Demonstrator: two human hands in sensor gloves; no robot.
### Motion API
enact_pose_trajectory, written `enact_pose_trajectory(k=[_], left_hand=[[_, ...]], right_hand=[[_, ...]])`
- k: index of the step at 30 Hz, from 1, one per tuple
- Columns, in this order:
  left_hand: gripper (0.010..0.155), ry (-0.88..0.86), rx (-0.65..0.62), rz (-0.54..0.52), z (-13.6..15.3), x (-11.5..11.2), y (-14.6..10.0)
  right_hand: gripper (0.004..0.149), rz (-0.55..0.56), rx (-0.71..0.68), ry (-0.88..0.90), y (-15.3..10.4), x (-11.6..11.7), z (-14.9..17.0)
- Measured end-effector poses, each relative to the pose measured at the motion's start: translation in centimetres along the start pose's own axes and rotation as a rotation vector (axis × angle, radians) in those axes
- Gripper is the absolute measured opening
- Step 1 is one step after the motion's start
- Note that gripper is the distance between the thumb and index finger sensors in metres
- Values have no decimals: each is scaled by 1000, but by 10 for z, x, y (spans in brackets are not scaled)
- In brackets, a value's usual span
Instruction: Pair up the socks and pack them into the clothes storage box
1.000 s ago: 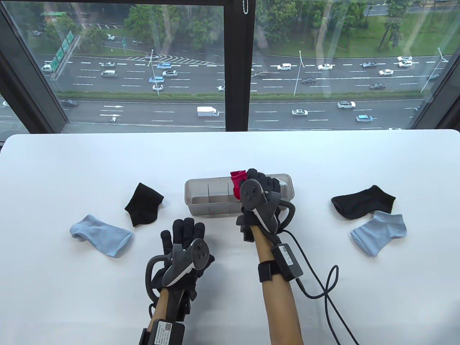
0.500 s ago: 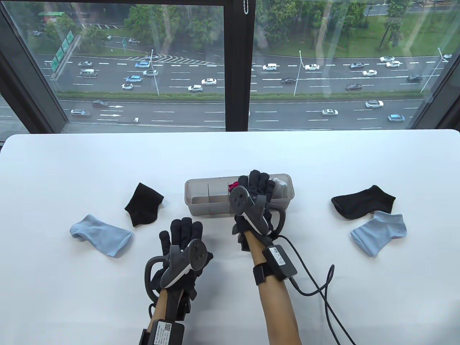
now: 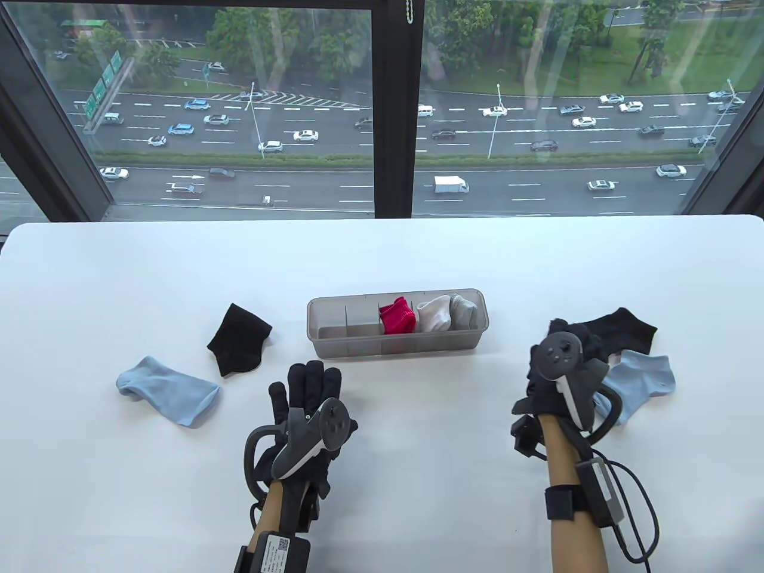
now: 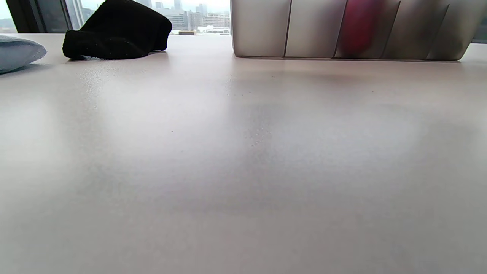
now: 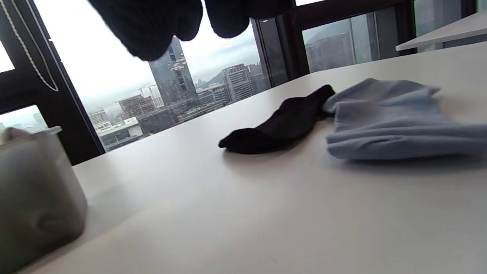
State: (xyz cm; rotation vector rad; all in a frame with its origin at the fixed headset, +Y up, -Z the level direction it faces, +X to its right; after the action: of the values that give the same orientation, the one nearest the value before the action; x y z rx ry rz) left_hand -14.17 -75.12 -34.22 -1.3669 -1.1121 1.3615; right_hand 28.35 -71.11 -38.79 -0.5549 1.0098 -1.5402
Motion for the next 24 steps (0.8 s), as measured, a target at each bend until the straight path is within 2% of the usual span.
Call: enact_pose_trajectory(k=[2,5,7,9,10,13,15,19,23,24], left_hand=[[80,8,1,1,-1,-1,1],[80,2,-4,4,-2,-1,1],[80,-3,-13,11,-3,-1,1],[80,-3,-20,13,-5,-1,1],[80,-4,-25,12,-6,-1,1],[80,-23,-38,16,-9,-1,-1],[80,-46,-51,23,-11,0,-2],[73,-178,-116,46,-19,5,-5],[72,-299,-198,39,-26,10,-10],[75,-343,-223,38,-28,11,-11]], right_hand=[[65,-43,65,-56,10,10,29],[68,-190,189,-111,22,32,74],[70,-260,229,-93,24,43,89],[70,-278,227,-73,25,45,94],[68,-219,223,-93,26,40,92],[47,-153,143,-276,27,27,82],[45,-186,108,-256,26,27,78],[45,-228,15,-96,14,20,50],[45,-225,-180,92,-21,4,-12],[45,-234,-251,165,-39,3,-35]])
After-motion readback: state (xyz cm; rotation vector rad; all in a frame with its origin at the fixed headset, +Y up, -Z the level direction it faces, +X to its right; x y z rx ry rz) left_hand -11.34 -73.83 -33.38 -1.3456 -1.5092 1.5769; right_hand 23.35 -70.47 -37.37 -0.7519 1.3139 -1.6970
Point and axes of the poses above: the tracker on the back of each hand, its own z axis roughly to the little-finger side, its own y axis roughly from the wrist to the fingertips, x = y × z, the point moved 5 cm from there along y, roughly from the wrist to the fingertips, and after that the axes turned 2 degrees about z, right-handed, at the moved point
